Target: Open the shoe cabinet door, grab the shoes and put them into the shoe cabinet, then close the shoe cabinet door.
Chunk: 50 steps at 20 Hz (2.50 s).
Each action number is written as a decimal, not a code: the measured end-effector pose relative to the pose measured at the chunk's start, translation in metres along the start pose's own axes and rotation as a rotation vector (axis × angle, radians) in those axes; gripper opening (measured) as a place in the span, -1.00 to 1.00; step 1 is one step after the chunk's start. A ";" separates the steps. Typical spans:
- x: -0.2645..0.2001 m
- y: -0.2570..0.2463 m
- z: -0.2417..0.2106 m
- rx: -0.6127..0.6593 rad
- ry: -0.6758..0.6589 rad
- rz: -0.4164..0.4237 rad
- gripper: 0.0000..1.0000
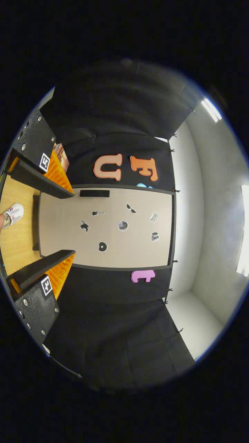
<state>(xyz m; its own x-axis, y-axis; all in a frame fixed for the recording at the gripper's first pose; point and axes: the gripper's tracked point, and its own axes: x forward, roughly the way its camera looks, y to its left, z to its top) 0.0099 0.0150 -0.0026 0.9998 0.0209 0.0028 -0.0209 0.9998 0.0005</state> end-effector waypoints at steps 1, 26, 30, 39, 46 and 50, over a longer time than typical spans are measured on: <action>0.002 0.003 -0.001 0.001 -0.001 0.004 0.86; 0.124 0.101 -0.026 -0.008 0.007 0.063 0.86; 0.158 0.108 -0.030 0.016 0.012 0.082 0.86; 0.217 0.120 -0.040 0.050 0.018 0.104 0.86; 0.254 0.132 -0.038 0.029 -0.011 0.118 0.86; 0.273 0.136 -0.041 0.027 -0.012 0.112 0.76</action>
<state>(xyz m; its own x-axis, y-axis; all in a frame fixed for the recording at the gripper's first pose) 0.2803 0.1568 -0.0432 0.9911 0.1322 0.0160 -0.1326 0.9908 0.0263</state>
